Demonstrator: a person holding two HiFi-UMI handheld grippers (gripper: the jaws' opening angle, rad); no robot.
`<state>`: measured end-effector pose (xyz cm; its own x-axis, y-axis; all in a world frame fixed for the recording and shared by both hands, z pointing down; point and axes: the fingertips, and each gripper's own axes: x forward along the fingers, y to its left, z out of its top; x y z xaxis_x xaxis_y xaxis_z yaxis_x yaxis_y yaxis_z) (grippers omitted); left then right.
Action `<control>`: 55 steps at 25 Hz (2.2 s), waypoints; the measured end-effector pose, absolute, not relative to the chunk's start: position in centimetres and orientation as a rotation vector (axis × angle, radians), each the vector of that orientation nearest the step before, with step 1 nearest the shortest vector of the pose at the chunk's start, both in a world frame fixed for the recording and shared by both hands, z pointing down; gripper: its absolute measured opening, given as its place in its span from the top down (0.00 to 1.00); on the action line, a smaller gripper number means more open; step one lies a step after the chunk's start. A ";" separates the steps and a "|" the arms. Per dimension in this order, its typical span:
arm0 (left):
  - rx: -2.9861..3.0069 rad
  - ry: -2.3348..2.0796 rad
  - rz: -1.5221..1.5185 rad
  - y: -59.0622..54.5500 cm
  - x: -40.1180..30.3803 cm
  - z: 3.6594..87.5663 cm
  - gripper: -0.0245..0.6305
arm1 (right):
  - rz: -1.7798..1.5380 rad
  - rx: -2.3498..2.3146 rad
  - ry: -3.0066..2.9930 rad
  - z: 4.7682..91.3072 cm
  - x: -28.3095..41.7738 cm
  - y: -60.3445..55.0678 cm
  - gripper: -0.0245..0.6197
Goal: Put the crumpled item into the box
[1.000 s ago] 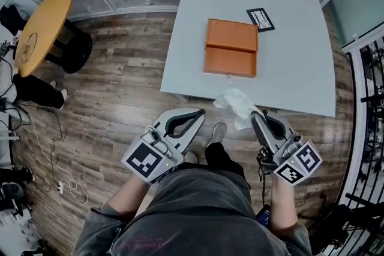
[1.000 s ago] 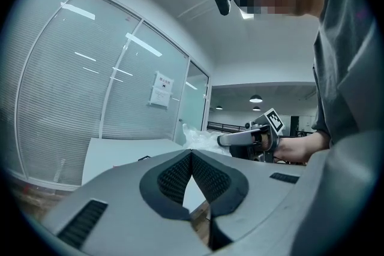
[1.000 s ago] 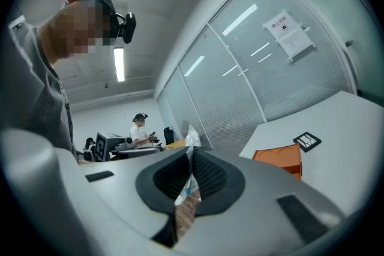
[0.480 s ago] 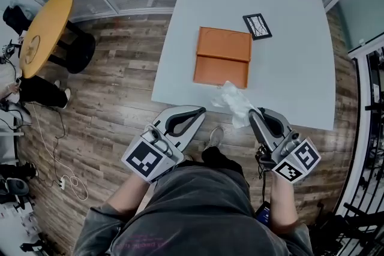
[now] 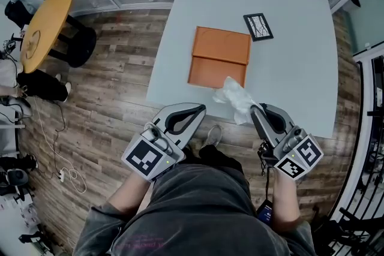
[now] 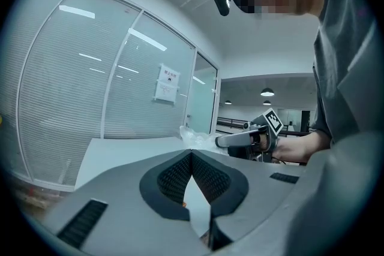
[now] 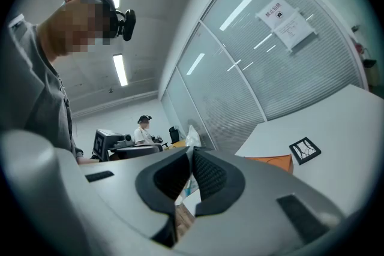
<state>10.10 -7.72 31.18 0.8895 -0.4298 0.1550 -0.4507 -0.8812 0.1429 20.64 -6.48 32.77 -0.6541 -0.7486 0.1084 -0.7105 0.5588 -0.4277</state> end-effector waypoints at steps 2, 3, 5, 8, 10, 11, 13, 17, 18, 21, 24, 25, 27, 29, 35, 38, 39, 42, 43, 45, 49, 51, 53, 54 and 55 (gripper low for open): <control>2.874 -0.680 0.190 -7.9 10.4 31.5 0.94 | -0.688 -1.267 2.697 33.0 21.1 -6.8 0.95; 2.870 -0.681 0.195 -7.9 10.5 31.7 0.94 | -0.693 -1.269 2.698 33.2 21.3 -7.0 0.95; 2.863 -0.682 0.200 -8.2 10.4 32.0 0.94 | -0.705 -1.274 2.701 33.6 21.4 -7.4 0.95; 2.848 -0.683 0.201 -9.1 10.0 32.5 0.94 | -0.728 -1.291 2.701 34.5 21.3 -8.7 0.95; 2.833 -0.683 0.205 -9.9 9.5 32.9 0.94 | -0.748 -1.309 2.701 35.2 21.2 -9.7 0.95; 2.826 -0.681 0.207 -10.4 9.2 33.3 0.94 | -0.759 -1.319 2.701 35.6 21.2 -10.3 0.95; 2.808 -0.672 0.212 -11.7 8.6 34.2 0.94 | -0.784 -1.339 2.703 36.8 20.8 -11.9 0.95; 2.798 -0.634 0.219 -13.5 8.0 36.4 0.94 | -0.830 -1.381 2.704 39.9 20.5 -14.1 0.95; 2.798 -0.622 0.219 -13.2 8.1 36.4 0.94 | -0.838 -1.393 2.702 40.2 20.6 -13.9 0.95; 2.792 -0.588 0.221 -12.9 8.3 36.3 0.94 | -0.858 -1.429 2.702 40.7 20.9 -13.7 0.95; 2.786 -0.559 0.223 -14.3 8.2 36.8 0.94 | -0.889 -1.460 2.703 41.9 20.9 -15.3 0.95; 2.785 -0.548 0.223 -14.8 8.1 37.0 0.94 | -0.904 -1.469 2.702 42.4 20.8 -15.7 0.95; 2.782 -0.526 0.224 -15.6 7.7 37.7 0.94 | -0.935 -1.488 2.701 43.7 20.4 -16.6 0.95; 2.776 -0.509 0.226 -16.2 7.2 38.3 0.94 | -0.962 -1.503 2.700 45.0 20.0 -17.3 0.95; 2.749 -0.484 0.239 -16.4 6.8 38.8 0.94 | -1.031 -1.524 2.707 46.9 19.9 -17.8 0.95; 2.736 -0.480 0.242 -17.3 6.7 39.9 0.94 | -1.069 -1.524 2.715 48.8 19.8 -18.8 0.95; 2.733 -0.479 0.242 -17.6 6.7 40.1 0.94 | -1.082 -1.523 2.718 49.4 19.8 -19.0 0.95; 2.721 -0.474 0.240 -17.6 6.6 39.8 0.94 | -1.126 -1.519 2.727 50.1 19.5 -19.0 0.95; 2.717 -0.473 0.240 -17.6 6.6 39.7 0.94 | -1.142 -1.517 2.730 50.3 19.5 -19.0 0.95; 2.708 -0.470 0.242 -18.0 6.7 39.8 0.94 | -1.174 -1.509 2.738 51.0 19.4 -19.3 0.95; 2.688 -0.471 0.249 -18.8 6.7 41.0 0.94 | -1.227 -1.485 2.765 53.2 19.1 -20.2 0.95; 2.681 -0.475 0.251 -19.3 6.6 42.1 0.94 | -1.248 -1.474 2.782 54.9 18.9 -20.7 0.95; 2.674 -0.481 0.255 -19.6 6.6 42.7 0.94 | -1.273 -1.461 2.801 56.1 18.8 -21.0 0.95; 2.670 -0.484 0.254 -19.7 6.5 42.8 0.94 | -1.285 -1.456 2.812 56.5 18.7 -21.1 0.95; 2.666 -0.488 0.253 -19.9 6.4 42.9 0.94 | -1.295 -1.452 2.824 56.8 18.6 -21.2 0.95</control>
